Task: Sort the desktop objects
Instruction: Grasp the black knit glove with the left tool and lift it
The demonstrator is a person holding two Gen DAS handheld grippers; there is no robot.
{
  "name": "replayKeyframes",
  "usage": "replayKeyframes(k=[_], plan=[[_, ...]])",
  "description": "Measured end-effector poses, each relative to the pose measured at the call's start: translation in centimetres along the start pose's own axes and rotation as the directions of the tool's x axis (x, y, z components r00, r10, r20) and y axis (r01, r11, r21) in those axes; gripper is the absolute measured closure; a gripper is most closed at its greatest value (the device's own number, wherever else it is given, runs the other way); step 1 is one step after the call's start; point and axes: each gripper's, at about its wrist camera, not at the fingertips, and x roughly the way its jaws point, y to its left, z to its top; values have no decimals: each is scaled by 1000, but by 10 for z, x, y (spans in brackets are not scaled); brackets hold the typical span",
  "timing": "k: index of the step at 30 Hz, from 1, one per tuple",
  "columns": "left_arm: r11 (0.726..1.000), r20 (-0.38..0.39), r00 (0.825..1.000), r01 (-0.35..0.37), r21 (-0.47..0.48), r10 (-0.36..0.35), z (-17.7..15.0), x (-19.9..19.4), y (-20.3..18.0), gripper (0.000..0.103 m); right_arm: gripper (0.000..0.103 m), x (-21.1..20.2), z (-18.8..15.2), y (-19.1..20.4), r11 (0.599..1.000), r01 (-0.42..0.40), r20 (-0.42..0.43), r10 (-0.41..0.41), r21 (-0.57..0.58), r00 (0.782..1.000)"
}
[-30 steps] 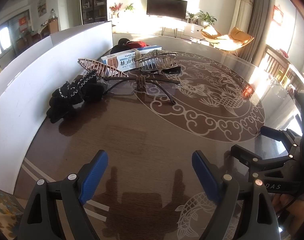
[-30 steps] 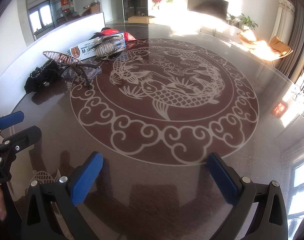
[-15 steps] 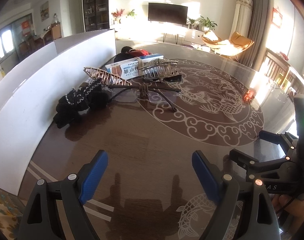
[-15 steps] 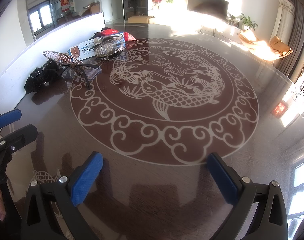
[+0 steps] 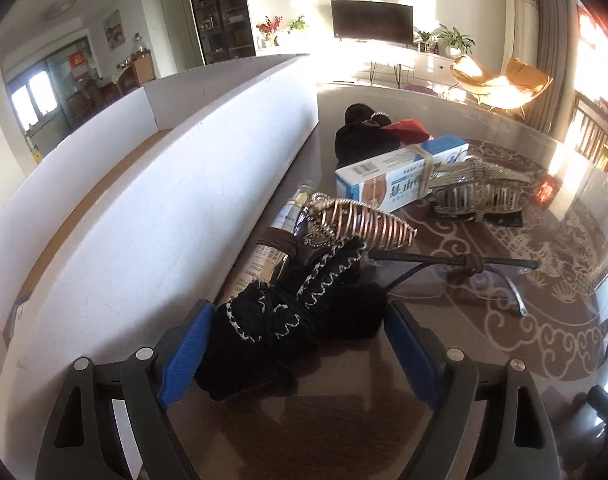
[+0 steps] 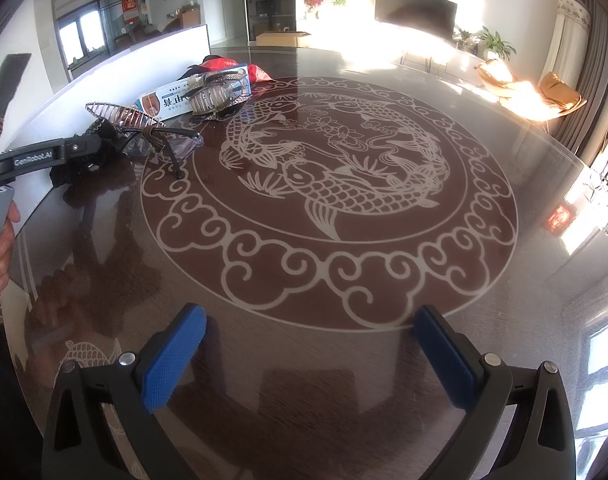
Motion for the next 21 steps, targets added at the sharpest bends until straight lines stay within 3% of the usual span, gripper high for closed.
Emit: replayKeyframes(k=[3, 8, 11, 13, 14, 16, 21], plan=[[998, -12, 1000, -13, 60, 14, -4, 8, -8, 17, 0, 0, 0, 0, 1000, 0, 0, 0, 0, 1000], [995, -41, 996, 76, 66, -73, 3, 16, -8, 5, 0, 0, 0, 0, 1000, 0, 0, 0, 0, 1000], [991, -35, 994, 108, 82, -105, 3, 15, -11, 6, 0, 0, 0, 0, 1000, 0, 0, 0, 0, 1000], [989, -8, 992, 129, 77, -129, 2, 11, -10, 25, 0, 0, 0, 0, 1000, 0, 0, 0, 0, 1000], [985, -22, 986, 164, 55, -163, 0, 11, -9, 44, 0, 0, 0, 0, 1000, 0, 0, 0, 0, 1000], [982, -20, 982, 189, 9, -189, -1, 10, -5, 71, 0, 0, 0, 0, 1000, 0, 0, 0, 0, 1000], [970, -49, 969, 243, -18, -244, -9, -4, -12, 71, 0, 0, 0, 0, 1000, 0, 0, 0, 0, 1000]])
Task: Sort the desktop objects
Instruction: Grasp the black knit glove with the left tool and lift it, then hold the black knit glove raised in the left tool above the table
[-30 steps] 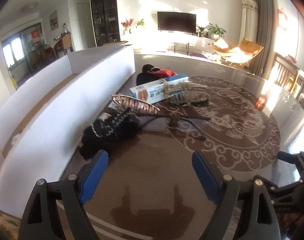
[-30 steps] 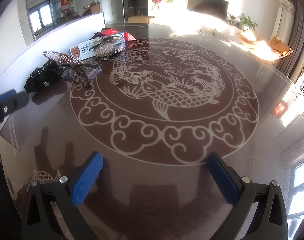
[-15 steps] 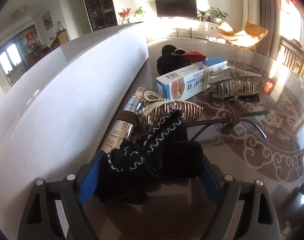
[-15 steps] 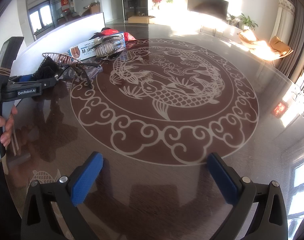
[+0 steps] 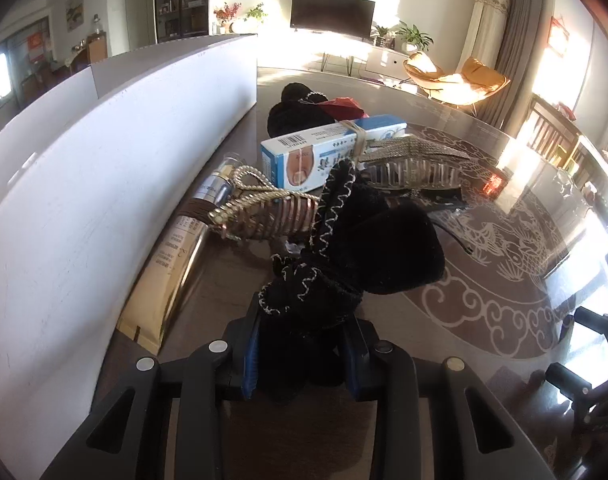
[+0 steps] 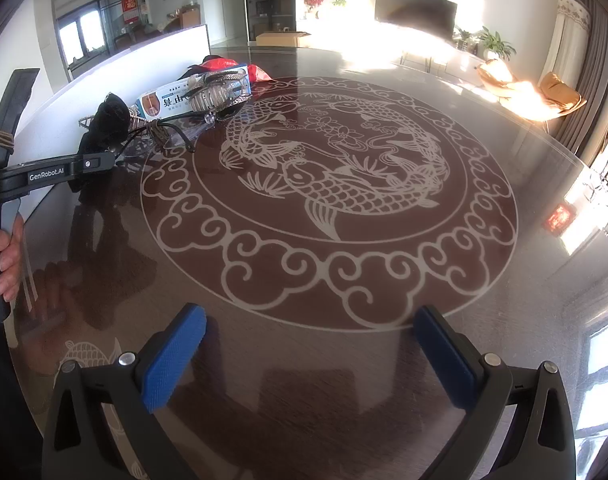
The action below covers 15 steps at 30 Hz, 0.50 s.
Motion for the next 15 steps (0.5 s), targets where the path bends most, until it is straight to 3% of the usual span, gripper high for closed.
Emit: replayKeyframes(k=[7, 12, 15], plan=[[997, -25, 997, 80, 22, -79, -23, -15, -50, 71, 0, 0, 0, 0, 1000, 0, 0, 0, 0, 1000], [997, 24, 999, 31, 65, -33, -27, -25, -64, 70, 0, 0, 0, 0, 1000, 0, 0, 0, 0, 1000], [999, 35, 999, 37, 35, -38, -28, -27, -56, 69, 0, 0, 0, 0, 1000, 0, 0, 0, 0, 1000]])
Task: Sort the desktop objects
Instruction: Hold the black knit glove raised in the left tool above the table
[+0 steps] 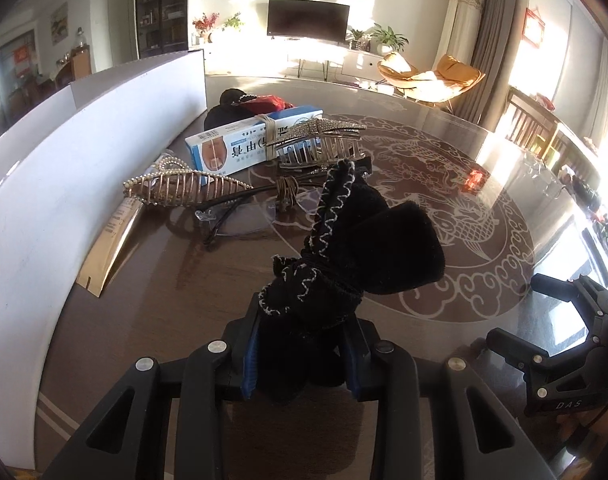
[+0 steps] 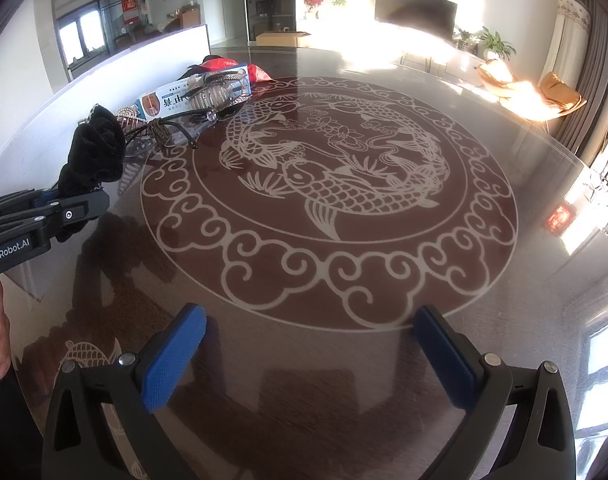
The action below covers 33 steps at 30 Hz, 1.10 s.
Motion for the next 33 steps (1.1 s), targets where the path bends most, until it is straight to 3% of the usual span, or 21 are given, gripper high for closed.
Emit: replayKeyframes(k=[7, 19, 24, 33], plan=[[998, -10, 1000, -6, -66, 5, -2, 4, 13, 68, 0, 0, 0, 0, 1000, 0, 0, 0, 0, 1000], [998, -2, 999, -40, -44, 40, -4, 0, 9, 63, 0, 0, 0, 0, 1000, 0, 0, 0, 0, 1000], [996, 38, 996, -79, -34, 80, -5, -8, 7, 33, 0, 0, 0, 0, 1000, 0, 0, 0, 0, 1000], [996, 47, 995, -81, -46, 83, -4, -10, 10, 33, 0, 0, 0, 0, 1000, 0, 0, 0, 0, 1000]])
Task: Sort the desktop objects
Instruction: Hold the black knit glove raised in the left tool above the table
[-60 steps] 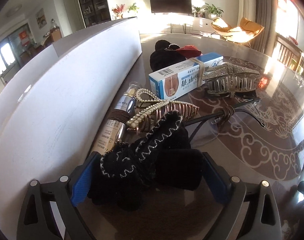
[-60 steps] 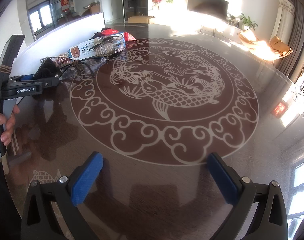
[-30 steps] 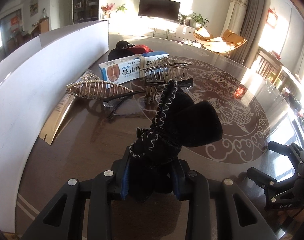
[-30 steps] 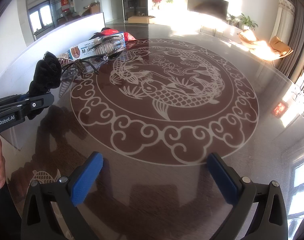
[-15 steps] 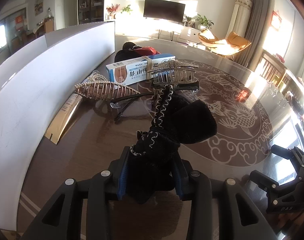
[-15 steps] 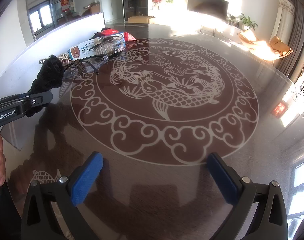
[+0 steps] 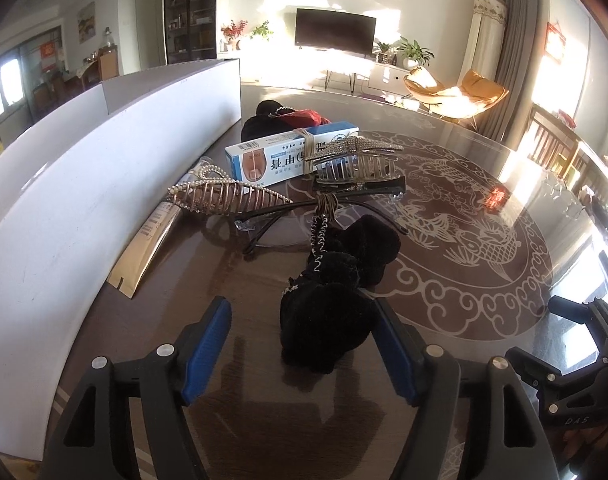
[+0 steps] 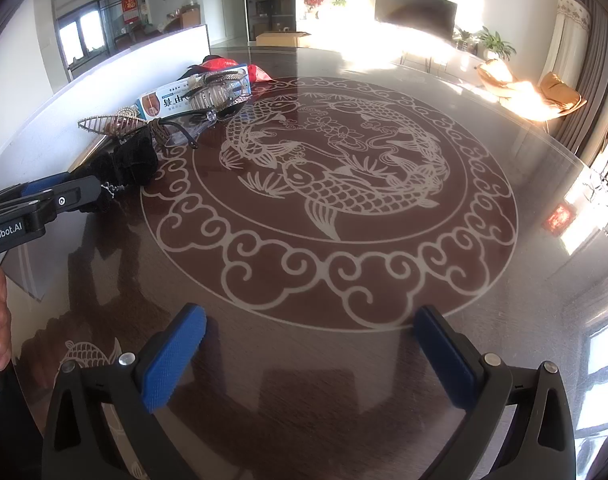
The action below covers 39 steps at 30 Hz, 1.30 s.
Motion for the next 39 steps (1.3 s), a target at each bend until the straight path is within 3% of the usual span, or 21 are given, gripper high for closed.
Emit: replayKeyframes(k=[39], plan=[[1000, 45, 999, -18, -24, 19, 1, -11, 6, 32, 0, 1, 0, 0, 1000, 0, 0, 0, 0, 1000]])
